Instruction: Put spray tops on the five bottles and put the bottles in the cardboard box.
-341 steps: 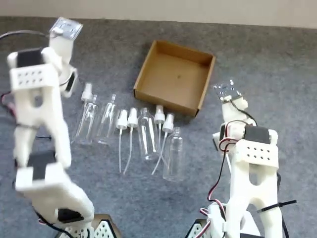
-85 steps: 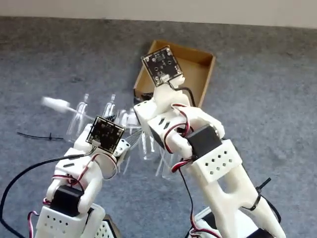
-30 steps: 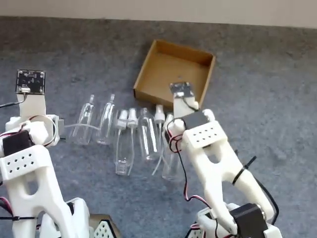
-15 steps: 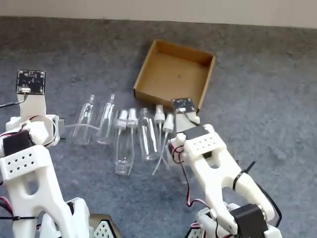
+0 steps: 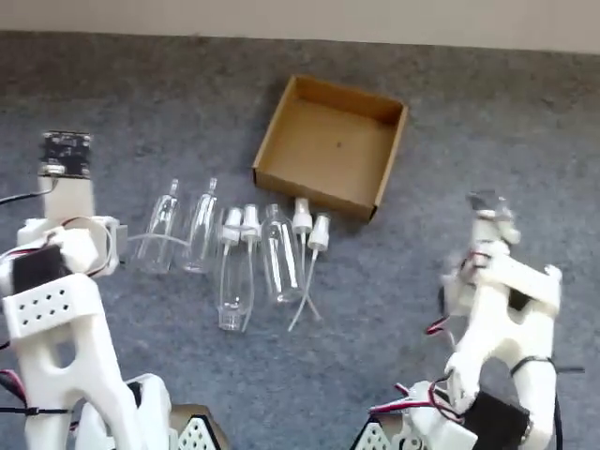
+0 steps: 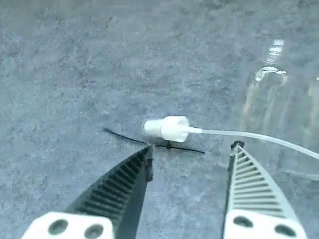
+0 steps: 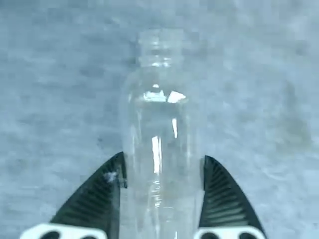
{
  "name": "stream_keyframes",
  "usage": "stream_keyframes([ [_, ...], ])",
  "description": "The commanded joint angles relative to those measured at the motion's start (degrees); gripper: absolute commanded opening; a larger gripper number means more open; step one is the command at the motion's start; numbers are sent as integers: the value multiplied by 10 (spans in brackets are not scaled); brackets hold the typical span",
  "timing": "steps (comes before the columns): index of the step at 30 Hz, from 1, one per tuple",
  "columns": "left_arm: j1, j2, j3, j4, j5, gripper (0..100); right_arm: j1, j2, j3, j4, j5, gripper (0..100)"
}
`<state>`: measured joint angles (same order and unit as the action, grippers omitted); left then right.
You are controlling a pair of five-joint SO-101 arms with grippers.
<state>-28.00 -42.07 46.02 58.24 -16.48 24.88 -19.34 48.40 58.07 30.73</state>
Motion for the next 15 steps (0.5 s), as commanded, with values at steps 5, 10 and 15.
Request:
stream_keyframes([
  [5, 131, 1, 29, 7, 49, 232, 22, -2, -23, -20, 15, 60],
  [10, 175, 1, 43, 33, 51, 232, 26, -7, -27, -15, 11, 173],
  [15, 177, 1, 52, 31, 69, 230, -3, -3, -78, 34, 11, 287],
])
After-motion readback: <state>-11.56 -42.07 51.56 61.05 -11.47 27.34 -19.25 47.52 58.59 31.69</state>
